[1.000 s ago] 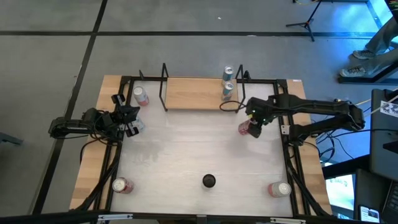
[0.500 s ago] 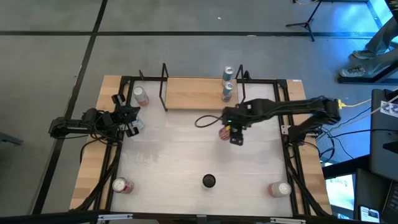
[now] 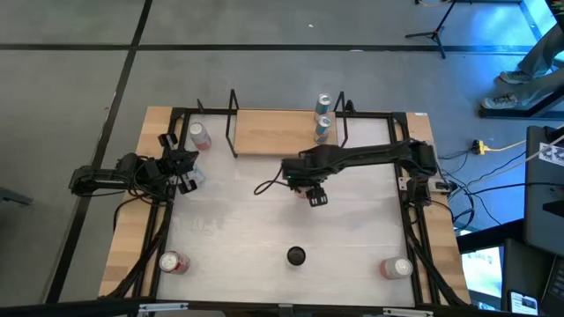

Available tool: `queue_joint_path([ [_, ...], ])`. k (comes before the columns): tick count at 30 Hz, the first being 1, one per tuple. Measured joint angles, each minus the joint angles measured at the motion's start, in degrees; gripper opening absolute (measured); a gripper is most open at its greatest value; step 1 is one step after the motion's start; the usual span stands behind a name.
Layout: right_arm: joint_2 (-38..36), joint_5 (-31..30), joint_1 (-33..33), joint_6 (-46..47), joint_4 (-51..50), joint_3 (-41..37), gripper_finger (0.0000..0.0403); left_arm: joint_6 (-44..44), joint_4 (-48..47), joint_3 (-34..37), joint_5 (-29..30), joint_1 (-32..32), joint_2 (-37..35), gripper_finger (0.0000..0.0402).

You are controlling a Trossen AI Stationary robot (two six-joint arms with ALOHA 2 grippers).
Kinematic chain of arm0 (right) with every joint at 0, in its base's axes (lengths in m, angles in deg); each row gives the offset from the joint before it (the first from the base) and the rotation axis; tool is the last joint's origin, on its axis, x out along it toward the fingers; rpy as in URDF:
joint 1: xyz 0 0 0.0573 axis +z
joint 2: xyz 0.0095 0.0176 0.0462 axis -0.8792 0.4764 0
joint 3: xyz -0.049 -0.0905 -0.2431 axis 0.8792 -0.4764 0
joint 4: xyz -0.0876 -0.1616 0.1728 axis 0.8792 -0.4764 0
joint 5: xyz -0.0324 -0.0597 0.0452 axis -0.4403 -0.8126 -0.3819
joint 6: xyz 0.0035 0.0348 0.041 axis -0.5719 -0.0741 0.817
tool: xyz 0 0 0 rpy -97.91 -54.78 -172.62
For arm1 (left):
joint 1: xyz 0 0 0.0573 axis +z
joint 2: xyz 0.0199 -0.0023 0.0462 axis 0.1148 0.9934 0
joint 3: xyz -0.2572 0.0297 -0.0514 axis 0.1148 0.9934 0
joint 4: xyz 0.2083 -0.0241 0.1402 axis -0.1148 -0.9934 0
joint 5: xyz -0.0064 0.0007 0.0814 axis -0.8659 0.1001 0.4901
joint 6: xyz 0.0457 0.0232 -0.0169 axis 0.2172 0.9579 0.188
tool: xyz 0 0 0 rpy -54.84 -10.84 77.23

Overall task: Place canned beverage on shelf
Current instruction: Put the top red soda can on the shelf

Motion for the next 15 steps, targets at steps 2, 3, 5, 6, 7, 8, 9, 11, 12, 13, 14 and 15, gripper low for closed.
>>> queue_joint_path([
  [2, 0.93, -0.38, 0.14, -1.12, -0.52, 1.3, 0.0285, 0.01, -0.06, 0.02, -0.03, -0.01, 0.01, 0.0007],
  [3, 1.32, -0.62, 0.16, -1.35, -0.66, 1.72, 0.0285, -0.01, 0.01, 0.0, -0.11, 0.0, -0.02, 0.0007],
  [5, 1.48, -0.27, 0.15, -1.39, -0.35, 1.84, 0.0285, -0.01, -0.06, 0.0, -0.28, 0.0, 0.0, 0.0007],
  [6, 1.48, -0.01, 0.14, -1.41, -0.03, 1.55, 0.0285, 0.0, -0.01, 0.0, -0.54, -0.02, 0.0, 0.0007],
  [7, 1.48, 0.01, 0.14, -1.43, 0.05, 1.36, 0.0285, 0.01, 0.0, 0.0, -0.74, -0.02, 0.0, 0.0007],
  [8, 1.48, -0.06, 0.14, -1.43, 0.05, 1.11, 0.0288, -0.01, -0.06, 0.0, -0.81, -0.01, -0.01, 0.0007],
  [9, 1.48, -0.2, 0.14, -1.43, 0.09, 0.97, 0.0294, 0.01, -0.02, 0.0, -0.97, -0.02, -0.02, 0.0007],
  [11, 1.48, -0.41, 0.12, -1.46, 0.77, 0.93, 0.0312, -0.01, -0.04, 0.0, -1.01, -0.01, -0.01, 0.0007],
  [12, 1.48, -0.39, 0.09, -1.46, 1.26, 0.93, 0.0322, -0.01, -0.06, 0.0, -1.07, -0.02, -0.02, 0.0007],
  [13, 1.48, -0.23, 0.09, -1.46, 1.53, 0.93, 0.0333, -0.01, 0.0, 0.0, -1.11, -0.02, -0.02, 0.0007],
  [14, 1.48, -0.1, 0.11, -1.46, 1.58, 0.93, 0.0344, -0.01, -0.02, 0.0, -1.11, -0.01, -0.01, 0.0007],
  [15, 1.46, -0.1, 0.11, -1.45, 1.58, 0.93, 0.0354, -0.01, -0.04, 0.0, -1.11, -0.02, -0.01, 0.0007],
])
